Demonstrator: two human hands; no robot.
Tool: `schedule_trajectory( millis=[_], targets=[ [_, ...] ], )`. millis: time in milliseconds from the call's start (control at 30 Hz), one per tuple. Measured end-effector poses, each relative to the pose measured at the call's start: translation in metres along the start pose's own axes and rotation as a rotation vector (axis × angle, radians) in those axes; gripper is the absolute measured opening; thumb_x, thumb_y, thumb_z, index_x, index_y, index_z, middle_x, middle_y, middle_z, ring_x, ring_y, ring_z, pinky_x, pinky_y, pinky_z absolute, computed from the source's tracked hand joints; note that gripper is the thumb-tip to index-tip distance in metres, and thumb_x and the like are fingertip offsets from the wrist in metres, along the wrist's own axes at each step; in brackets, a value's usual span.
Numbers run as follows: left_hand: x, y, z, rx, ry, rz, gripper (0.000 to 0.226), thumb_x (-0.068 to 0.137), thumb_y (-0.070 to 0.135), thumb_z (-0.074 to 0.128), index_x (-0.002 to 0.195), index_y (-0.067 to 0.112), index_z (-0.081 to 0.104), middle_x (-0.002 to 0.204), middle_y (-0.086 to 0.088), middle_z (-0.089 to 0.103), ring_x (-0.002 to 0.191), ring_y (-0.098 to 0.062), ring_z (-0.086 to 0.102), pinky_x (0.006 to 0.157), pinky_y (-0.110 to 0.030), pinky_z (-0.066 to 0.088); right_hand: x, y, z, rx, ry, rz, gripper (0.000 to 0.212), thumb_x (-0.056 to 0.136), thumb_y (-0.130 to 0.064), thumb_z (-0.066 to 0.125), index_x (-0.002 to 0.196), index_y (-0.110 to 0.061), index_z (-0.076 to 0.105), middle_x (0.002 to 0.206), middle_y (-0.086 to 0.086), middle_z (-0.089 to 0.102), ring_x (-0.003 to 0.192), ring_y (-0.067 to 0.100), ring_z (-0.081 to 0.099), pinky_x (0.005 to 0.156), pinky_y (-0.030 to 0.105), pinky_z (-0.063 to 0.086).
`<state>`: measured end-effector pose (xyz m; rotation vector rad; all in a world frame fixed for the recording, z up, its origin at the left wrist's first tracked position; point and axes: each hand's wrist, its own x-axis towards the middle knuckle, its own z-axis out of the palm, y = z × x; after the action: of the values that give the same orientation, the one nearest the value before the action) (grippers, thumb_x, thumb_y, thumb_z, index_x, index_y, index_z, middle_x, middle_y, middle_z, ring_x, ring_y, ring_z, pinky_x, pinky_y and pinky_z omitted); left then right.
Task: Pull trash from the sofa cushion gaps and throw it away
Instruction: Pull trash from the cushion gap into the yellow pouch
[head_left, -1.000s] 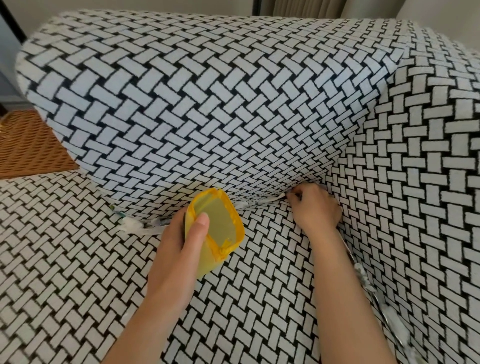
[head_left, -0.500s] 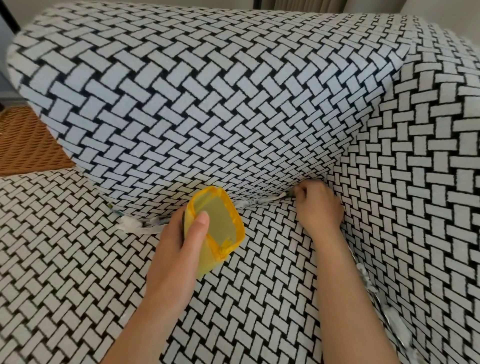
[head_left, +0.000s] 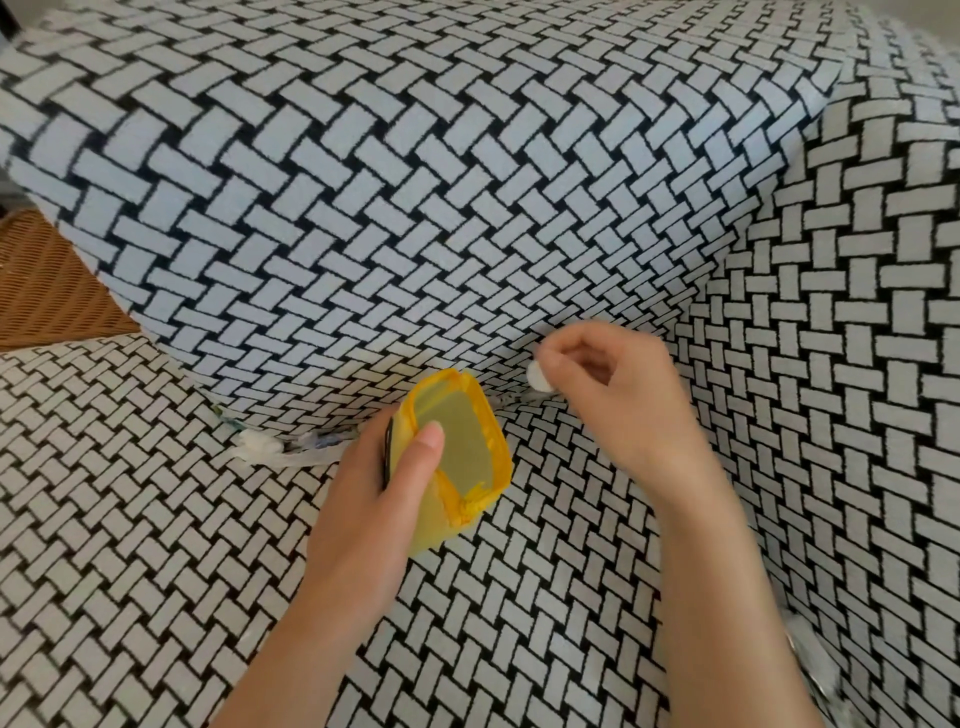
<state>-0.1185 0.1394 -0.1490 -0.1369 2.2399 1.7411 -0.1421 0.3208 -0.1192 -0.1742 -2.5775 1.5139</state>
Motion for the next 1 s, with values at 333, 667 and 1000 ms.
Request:
schedule_trajectory(
  millis=[333, 667, 1000],
  targets=[
    [0.003, -0.002, 0.000, 0.064, -0.009, 0.044, 0.052, 0.057, 0.083, 0.029, 0.104, 0.065, 0.045, 0.116, 0.022, 0.052, 0.106, 0.001, 0.049, 0.089, -0.034, 0.039, -0.015, -0.020, 0.032, 0.075, -0.236, -0.185, 0.010, 0.082, -0.014, 0.067, 0.080, -0.024, 0.067, 0.073, -0.010, 0.066, 0.051, 0.006, 0.044, 0.050, 0.016, 0.036],
    [0.001, 0.007, 0.002, 0.081, 0.021, -0.067, 0.011, 0.063, 0.085, 0.035, 0.073, 0.079, 0.037, 0.099, 0.035, 0.041, 0.093, 0.009, 0.044, 0.088, -0.029, 0.029, -0.003, 0.047, -0.016, -0.599, 0.182, 0.354, 0.019, 0.093, -0.023, 0.049, 0.101, -0.009, 0.059, 0.065, -0.003, 0.049, 0.055, 0.014, 0.049, 0.050, 0.024, 0.042],
    [0.002, -0.013, 0.001, 0.111, 0.049, 0.053, 0.037, 0.058, 0.082, 0.029, 0.094, 0.074, 0.036, 0.117, 0.026, 0.047, 0.107, -0.001, 0.047, 0.089, -0.032, 0.035, 0.008, 0.068, -0.011, -0.741, 0.278, 0.365, 0.030, 0.091, -0.012, 0.049, 0.120, -0.013, 0.057, 0.096, 0.011, 0.065, 0.070, 0.021, 0.053, 0.056, 0.026, 0.043]
  ],
)
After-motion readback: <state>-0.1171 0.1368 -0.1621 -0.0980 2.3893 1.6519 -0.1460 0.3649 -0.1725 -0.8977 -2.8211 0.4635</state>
